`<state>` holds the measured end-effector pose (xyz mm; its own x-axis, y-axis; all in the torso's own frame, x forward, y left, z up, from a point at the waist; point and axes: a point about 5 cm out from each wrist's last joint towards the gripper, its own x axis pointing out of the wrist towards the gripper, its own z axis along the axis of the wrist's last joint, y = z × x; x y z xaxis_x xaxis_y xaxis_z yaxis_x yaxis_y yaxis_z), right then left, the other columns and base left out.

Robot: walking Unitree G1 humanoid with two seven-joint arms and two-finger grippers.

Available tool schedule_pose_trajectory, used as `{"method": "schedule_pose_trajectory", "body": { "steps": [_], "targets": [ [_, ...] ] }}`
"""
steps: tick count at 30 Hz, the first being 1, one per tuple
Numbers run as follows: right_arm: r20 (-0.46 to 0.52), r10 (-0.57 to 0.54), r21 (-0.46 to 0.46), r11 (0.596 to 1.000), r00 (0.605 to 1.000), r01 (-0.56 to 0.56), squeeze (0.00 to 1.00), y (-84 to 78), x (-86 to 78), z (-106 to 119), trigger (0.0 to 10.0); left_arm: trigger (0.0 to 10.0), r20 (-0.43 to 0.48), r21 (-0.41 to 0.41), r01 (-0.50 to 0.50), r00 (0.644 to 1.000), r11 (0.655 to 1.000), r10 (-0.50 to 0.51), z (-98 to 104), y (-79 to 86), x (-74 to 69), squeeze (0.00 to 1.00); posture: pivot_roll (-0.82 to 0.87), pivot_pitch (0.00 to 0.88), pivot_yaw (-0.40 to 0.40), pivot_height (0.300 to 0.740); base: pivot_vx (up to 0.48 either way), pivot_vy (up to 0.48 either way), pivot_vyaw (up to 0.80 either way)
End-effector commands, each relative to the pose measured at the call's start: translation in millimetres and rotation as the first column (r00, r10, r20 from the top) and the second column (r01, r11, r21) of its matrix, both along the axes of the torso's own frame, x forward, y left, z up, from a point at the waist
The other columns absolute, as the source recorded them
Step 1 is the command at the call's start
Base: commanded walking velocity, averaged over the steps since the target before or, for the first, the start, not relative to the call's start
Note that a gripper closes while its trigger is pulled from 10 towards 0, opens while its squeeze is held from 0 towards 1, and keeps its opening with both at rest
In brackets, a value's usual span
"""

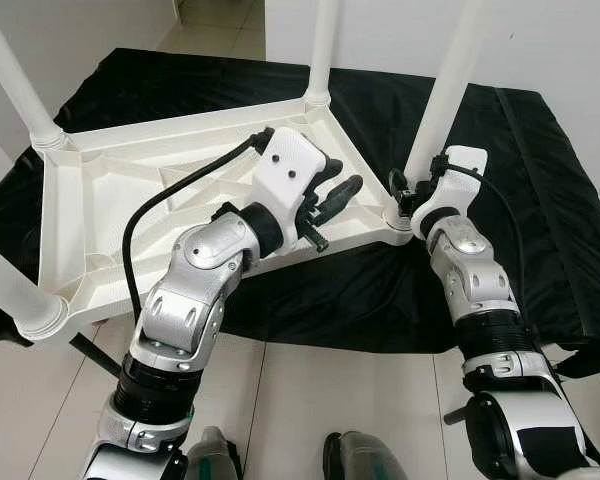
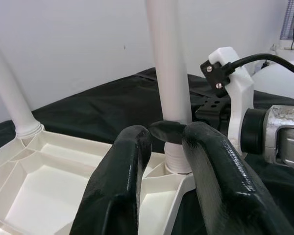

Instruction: Building children table

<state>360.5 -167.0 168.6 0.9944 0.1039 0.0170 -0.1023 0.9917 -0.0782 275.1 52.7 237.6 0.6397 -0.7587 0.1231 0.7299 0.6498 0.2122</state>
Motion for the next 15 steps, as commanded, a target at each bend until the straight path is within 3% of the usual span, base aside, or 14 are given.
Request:
{"method": "schedule_pose_trajectory", "body": {
  "steps": [1, 4, 7, 14, 15],
  "targets": [
    [-0.094, 0.013, -0.005, 1.000, 0.996, -0.013, 0.00, 1.3, -4.7, -23, 10.0, 10.0, -0.004, -0.012, -0.078, 0.997, 0.997, 0.078, 0, 5.1, 1.7, 0.00, -0.04, 0.072, 0.003, 0.740, 0.000, 0.000, 0.00],
    [-0.103, 0.038, 0.034, 0.999, 0.994, -0.035, 0.00, 0.6, -10.6, -31, 10.0, 10.0, -0.002, -0.013, -0.083, 0.997, 0.996, 0.083, 1, 6.2, 2.0, 0.00, -0.04, 0.075, 0.009, 0.740, 0.000, 0.000, 0.00],
    [-0.147, 0.003, 0.099, 0.995, 0.989, 0.012, 0.00, -7.7, -8.3, -35, 10.0, 10.0, -0.002, -0.014, -0.084, 0.996, 0.996, 0.084, 1, 6.1, 2.3, 0.00, -0.05, 0.077, 0.011, 0.740, 0.000, 0.000, 0.00],
    [-0.150, -0.045, 0.134, 0.989, 0.988, 0.065, 0.00, -22.8, 0.2, -24, 10.0, 10.0, -0.003, -0.014, -0.077, 0.997, 0.997, 0.077, 2, 4.8, 2.7, 0.00, -0.05, 0.080, 0.013, 0.740, 0.000, 0.000, 0.00],
    [-0.136, -0.039, 0.098, 0.994, 0.990, 0.053, 0.00, -22.1, -0.2, -24, 10.0, 10.0, -0.003, -0.015, -0.077, 0.997, 0.997, 0.077, 2, 4.7, 2.6, 0.00, -0.05, 0.080, 0.010, 0.740, 0.000, 0.000, 0.00]
  ]
}}
